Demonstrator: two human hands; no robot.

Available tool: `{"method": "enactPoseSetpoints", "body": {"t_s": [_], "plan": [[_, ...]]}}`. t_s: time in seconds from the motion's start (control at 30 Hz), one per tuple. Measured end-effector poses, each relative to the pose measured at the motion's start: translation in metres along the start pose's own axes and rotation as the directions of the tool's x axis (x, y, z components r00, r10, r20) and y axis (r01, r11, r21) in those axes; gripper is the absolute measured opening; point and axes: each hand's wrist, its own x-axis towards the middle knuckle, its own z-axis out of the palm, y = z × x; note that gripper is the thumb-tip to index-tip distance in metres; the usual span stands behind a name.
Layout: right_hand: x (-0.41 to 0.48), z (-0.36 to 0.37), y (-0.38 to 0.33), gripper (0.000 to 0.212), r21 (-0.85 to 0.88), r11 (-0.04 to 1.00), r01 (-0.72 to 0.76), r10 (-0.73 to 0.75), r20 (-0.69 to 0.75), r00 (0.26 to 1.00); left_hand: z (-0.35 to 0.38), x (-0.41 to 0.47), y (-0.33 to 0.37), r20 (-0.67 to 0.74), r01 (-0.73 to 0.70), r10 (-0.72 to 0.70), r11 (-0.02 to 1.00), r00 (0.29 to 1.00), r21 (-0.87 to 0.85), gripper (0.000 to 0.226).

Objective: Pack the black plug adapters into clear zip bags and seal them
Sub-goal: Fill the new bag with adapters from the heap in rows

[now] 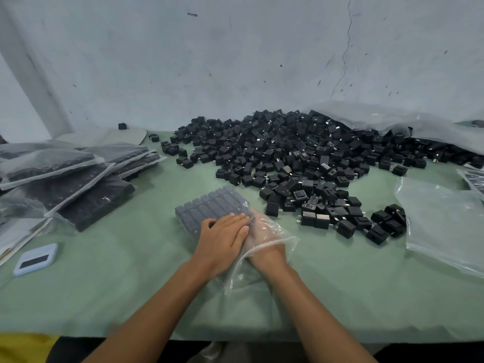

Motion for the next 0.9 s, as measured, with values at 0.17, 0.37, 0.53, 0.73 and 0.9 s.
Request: {"method": "enactPoseSetpoints", "body": {"t_s": [0.17,0.37,0.53,0.73,0.9], "plan": [[-0.002,0.004,-0.007,0.031,0.116,0.992,0.045,-0.051,0.047,0.998,-0.001,-0.002,-0.005,-0.075,0.015,-0.018,0.999,0.997,-0.042,0.038],[-0.007,0.018,-0.017,0.023,0.217,0.975,-0.045,0.046,0.002,0.999,-0.008,-0.005,-0.016,-0.097,0.041,-0.055,0.989,0.994,-0.140,0.048],[-0.010,0.013,-0.017,0.053,0.116,0.993,0.013,-0.007,-0.059,0.998,-0.011,0.006,-0.016,-0.023,0.046,-0.052,0.981,0.998,-0.191,0.043],[-0.012,0.011,-0.024,0.069,0.459,0.882,-0.106,0.106,0.026,0.994,-0.006,0.011,-0.016,0.052,0.052,-0.045,0.990,0.998,-0.129,0.053],[-0.011,0.016,-0.021,0.047,0.282,0.958,-0.055,0.080,-0.076,0.994,-0.005,0.012,-0.016,0.061,0.098,-0.088,0.977,0.994,-0.188,0.062]]}}
